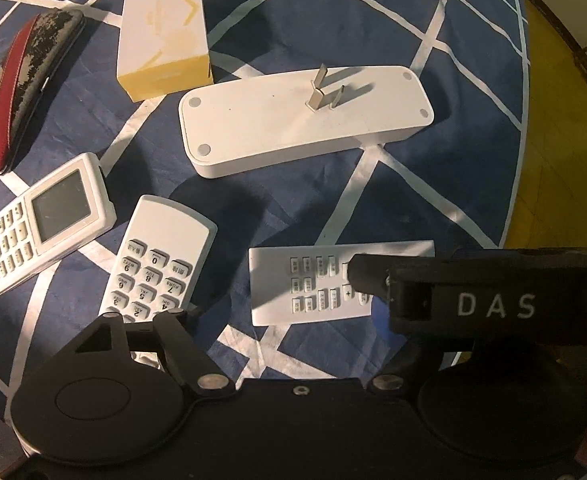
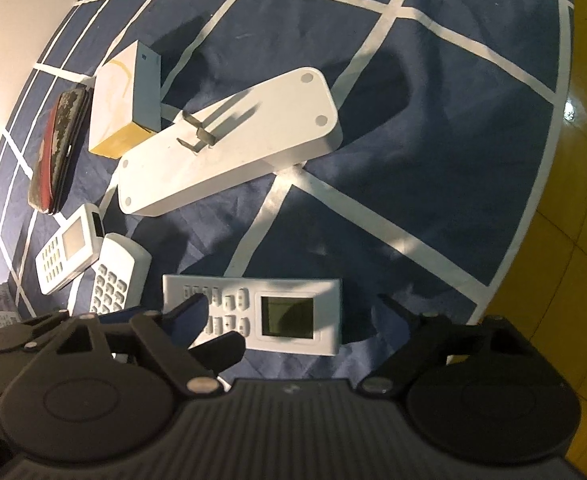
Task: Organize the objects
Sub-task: 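Grasp the white remote with a screen using the right gripper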
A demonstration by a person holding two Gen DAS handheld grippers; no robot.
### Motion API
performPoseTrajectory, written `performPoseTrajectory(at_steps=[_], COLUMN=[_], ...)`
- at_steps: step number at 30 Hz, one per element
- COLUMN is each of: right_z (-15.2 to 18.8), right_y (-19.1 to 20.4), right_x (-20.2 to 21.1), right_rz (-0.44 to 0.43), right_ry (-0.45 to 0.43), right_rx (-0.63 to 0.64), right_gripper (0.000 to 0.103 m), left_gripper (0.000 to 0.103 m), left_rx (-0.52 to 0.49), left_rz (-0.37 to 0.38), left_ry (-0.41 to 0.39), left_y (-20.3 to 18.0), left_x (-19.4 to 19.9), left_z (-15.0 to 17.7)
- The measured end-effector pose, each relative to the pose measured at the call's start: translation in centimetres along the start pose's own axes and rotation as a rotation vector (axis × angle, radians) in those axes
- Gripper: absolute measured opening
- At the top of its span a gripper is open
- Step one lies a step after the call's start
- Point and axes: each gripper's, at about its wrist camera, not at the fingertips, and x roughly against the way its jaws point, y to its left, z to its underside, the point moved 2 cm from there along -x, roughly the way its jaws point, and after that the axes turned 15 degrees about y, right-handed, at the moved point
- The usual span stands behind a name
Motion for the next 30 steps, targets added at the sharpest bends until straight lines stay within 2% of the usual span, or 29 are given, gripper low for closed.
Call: performPoseTrajectory(at_steps=[6,18,22,30], right_z=[-0.2,-0.4,-0.4,-0.3], right_y=[0.1,0.4,0.6,0.9], right_x=[-0.5,-0.9,-0.9,-0.8], right_rz=[-0.003,0.007,0.014,0.014], right_ry=[0.022,0.018,0.012,0.005], right_rx=[0.003,0.024,0.029,0.027], right_gripper=[0.088,0.076,0.069,0.068], left_gripper=[0.075,0.075,0.075,0.072], left_rx=[0.009,0.003,0.005,0.015], left_rz=[0.017,0.023,0.025,0.017], left_ry=[0.018,0.028,0.028,0.029], left_y=[0.1,-0.2,-0.2,-0.3], left_x=[-0.6,-1.1,-1.2,-1.1], left_z=[-0.5,-0.7,-0.7,-0.6])
